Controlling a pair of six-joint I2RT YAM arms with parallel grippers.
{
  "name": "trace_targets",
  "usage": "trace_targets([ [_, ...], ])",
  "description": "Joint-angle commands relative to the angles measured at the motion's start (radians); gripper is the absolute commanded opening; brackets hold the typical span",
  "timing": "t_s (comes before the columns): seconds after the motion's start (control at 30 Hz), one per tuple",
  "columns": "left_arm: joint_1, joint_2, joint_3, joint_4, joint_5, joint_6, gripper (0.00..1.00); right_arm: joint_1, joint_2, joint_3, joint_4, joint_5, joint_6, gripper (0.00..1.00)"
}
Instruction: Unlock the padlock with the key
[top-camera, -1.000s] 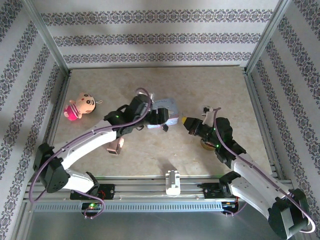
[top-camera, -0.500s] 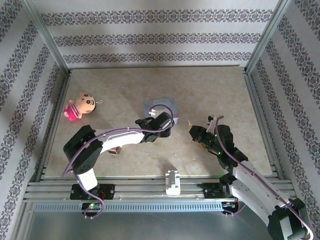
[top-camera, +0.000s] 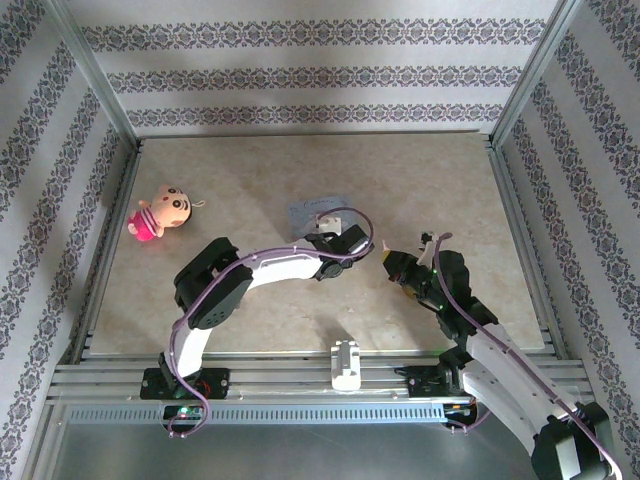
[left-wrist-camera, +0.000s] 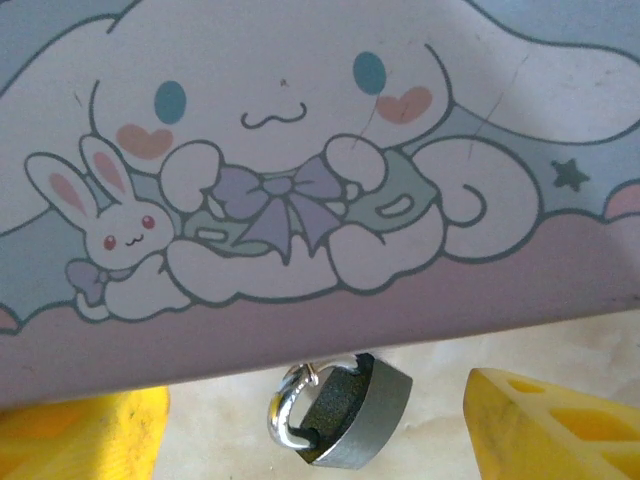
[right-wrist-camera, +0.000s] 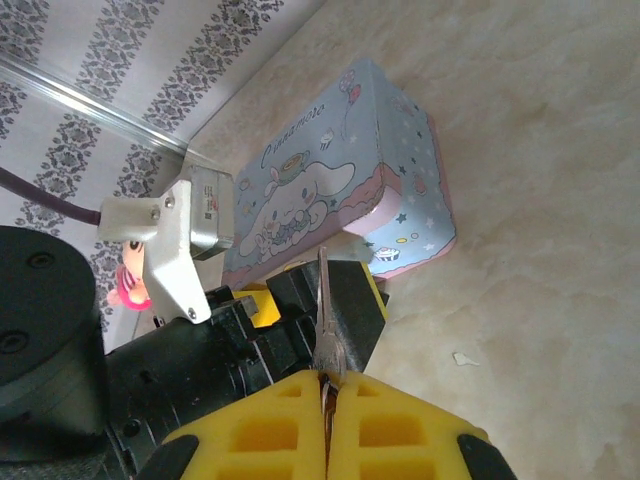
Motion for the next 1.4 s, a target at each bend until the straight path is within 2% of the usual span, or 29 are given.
trace_targets([
  [0.0, -0.007, 0.031, 0.042, -0.068, -0.058, -0.008, 0.77, -0.01, -0.013, -0.014, 0.01, 0.013, -0.016, 0.0],
  [0.23, 0.006, 0.034, 0.038, -0.12, -0.079, -0.05, 0.77, -0.025, -0.033, -0.024, 0.022, -0.001, -0.002, 0.0],
  [0.37, 0.016, 0.009, -0.003, -0.131, -0.091, -0.07, 0.73, -0.03, -0.033, -0.027, 0.022, -0.006, -0.002, 0.0],
  [0.6, 0.021, -0.041, -0.041, -0.126, -0.034, -0.066, 0.68, -0.038, -0.025, -0.026, 0.025, -0.01, -0.002, 0.0],
  [0.77, 0.021, -0.058, -0.054, -0.046, 0.041, -0.035, 0.7, -0.044, -0.026, -0.022, 0.024, -0.015, -0.002, 0.0],
  [0.87, 0.021, -0.024, -0.02, -0.054, 0.049, -0.028, 0.71, -0.047, -0.026, -0.019, 0.024, -0.019, 0.0, 0.0],
  [1.17, 0.042, 0.035, 0.033, -0.055, 0.049, -0.01, 0.56, -0.054, -0.032, -0.017, 0.024, -0.029, 0.005, 0.0],
  [1.37, 0.06, 0.037, 0.032, -0.042, 0.04, -0.003, 0.53, -0.056, -0.033, -0.024, 0.027, -0.029, 0.008, 0.0],
])
